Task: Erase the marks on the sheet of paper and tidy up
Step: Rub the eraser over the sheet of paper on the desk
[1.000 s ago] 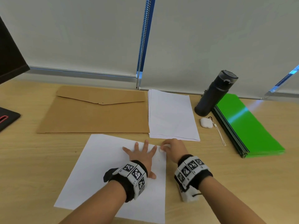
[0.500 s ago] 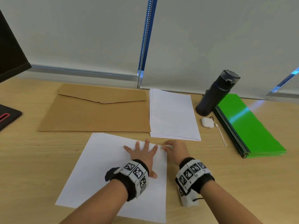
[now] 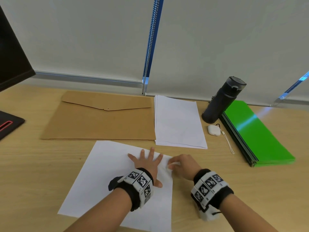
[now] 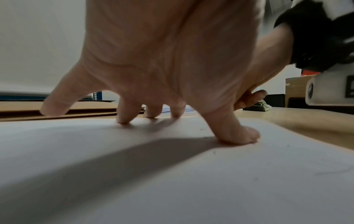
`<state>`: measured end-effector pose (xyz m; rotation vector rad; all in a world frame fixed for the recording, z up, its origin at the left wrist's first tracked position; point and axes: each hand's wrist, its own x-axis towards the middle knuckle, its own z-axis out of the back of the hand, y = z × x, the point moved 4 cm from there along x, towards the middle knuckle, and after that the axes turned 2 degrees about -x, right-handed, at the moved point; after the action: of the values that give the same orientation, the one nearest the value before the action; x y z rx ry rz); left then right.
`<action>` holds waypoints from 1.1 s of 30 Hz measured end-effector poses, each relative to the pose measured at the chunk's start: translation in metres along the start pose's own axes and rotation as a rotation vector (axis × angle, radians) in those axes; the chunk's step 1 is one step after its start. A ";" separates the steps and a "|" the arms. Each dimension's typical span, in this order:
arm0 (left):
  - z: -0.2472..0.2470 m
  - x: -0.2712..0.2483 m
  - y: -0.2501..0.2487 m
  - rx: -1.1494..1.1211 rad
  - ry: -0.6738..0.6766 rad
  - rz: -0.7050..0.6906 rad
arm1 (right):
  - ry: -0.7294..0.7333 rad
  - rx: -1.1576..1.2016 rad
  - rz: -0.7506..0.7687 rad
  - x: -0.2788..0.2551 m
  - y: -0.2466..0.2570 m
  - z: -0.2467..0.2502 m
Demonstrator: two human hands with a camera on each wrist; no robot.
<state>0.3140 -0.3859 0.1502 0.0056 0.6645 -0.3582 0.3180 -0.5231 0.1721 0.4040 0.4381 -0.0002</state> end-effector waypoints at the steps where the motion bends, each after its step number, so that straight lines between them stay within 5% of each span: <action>1: 0.000 0.000 0.001 -0.012 -0.005 -0.005 | 0.036 -0.026 0.001 -0.002 -0.004 0.003; 8: -0.004 -0.006 0.015 -0.196 -0.084 -0.070 | -0.248 0.516 -0.060 -0.007 -0.015 0.019; 14: 0.002 -0.004 0.018 -0.201 -0.146 -0.055 | -0.165 0.208 0.029 0.003 0.007 -0.010; 23: 0.000 -0.006 0.020 -0.135 -0.103 -0.046 | -0.239 0.144 0.050 0.024 0.026 -0.004; 29: -0.001 -0.006 0.019 -0.125 -0.094 -0.053 | 0.028 -0.063 0.124 0.007 0.032 -0.008; 33: -0.003 -0.007 0.020 -0.126 -0.082 -0.053 | -0.175 0.047 0.025 0.027 0.034 0.000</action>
<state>0.3140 -0.3651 0.1500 -0.1461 0.6054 -0.3650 0.3455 -0.4900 0.1739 0.4515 0.2611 -0.0213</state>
